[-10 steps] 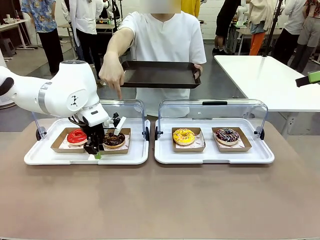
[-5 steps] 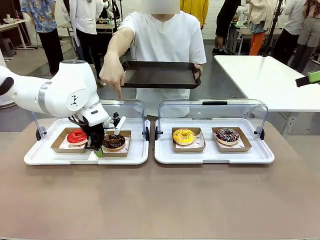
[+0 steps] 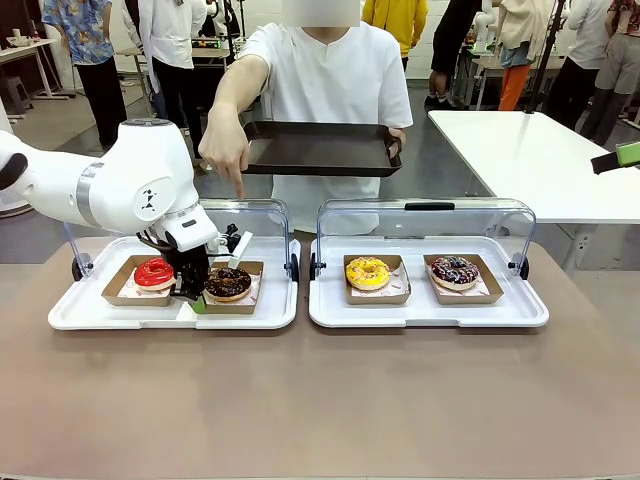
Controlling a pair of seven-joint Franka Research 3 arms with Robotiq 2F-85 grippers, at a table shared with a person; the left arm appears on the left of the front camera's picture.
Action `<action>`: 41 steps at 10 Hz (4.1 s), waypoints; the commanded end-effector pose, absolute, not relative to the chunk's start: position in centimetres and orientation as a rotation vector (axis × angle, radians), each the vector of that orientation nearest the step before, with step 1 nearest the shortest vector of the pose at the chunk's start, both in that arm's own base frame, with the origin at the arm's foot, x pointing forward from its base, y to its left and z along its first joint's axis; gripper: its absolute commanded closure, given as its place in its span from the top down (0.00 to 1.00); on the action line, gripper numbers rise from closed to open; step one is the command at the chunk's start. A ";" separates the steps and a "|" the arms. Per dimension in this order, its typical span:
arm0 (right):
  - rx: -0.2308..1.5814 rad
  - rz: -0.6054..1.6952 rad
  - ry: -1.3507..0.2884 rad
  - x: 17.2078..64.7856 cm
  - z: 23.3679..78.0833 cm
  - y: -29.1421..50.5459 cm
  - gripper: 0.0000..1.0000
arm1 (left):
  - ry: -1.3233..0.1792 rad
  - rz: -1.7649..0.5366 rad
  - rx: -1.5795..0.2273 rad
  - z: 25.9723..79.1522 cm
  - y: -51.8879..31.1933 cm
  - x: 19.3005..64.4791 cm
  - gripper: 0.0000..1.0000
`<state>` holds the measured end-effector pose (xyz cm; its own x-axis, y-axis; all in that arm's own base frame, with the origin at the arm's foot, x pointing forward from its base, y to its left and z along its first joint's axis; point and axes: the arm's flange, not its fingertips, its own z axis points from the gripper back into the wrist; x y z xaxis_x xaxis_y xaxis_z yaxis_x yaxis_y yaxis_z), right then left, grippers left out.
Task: Provide the desired donut to the person.
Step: Pick up and lift the Paper togo box containing the Donut pointed at by the person, then place the picked Paper togo box onto the Handle tray extended by the person.
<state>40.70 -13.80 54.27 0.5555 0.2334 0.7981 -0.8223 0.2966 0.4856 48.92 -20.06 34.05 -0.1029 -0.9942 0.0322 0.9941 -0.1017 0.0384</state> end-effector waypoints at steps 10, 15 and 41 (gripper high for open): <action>1.043 0.780 -0.681 40.7 54.3 -13.8 1.00 | -0.058 -1.704 0.152 64.4 -24.9 45.5 0.00; 1.043 0.780 -0.681 40.7 54.3 -13.8 1.00 | -0.052 -1.675 0.104 64.9 -24.4 47.1 0.00; 1.043 0.780 -0.681 40.7 54.3 -13.8 1.00 | -0.161 -1.587 0.094 58.1 -24.3 58.4 0.01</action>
<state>40.69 -13.85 54.26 0.5560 0.2329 0.7979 -0.8218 0.2978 0.4857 57.11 -24.05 57.17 -0.0291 -0.9986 0.0445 0.9885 -0.0221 0.1499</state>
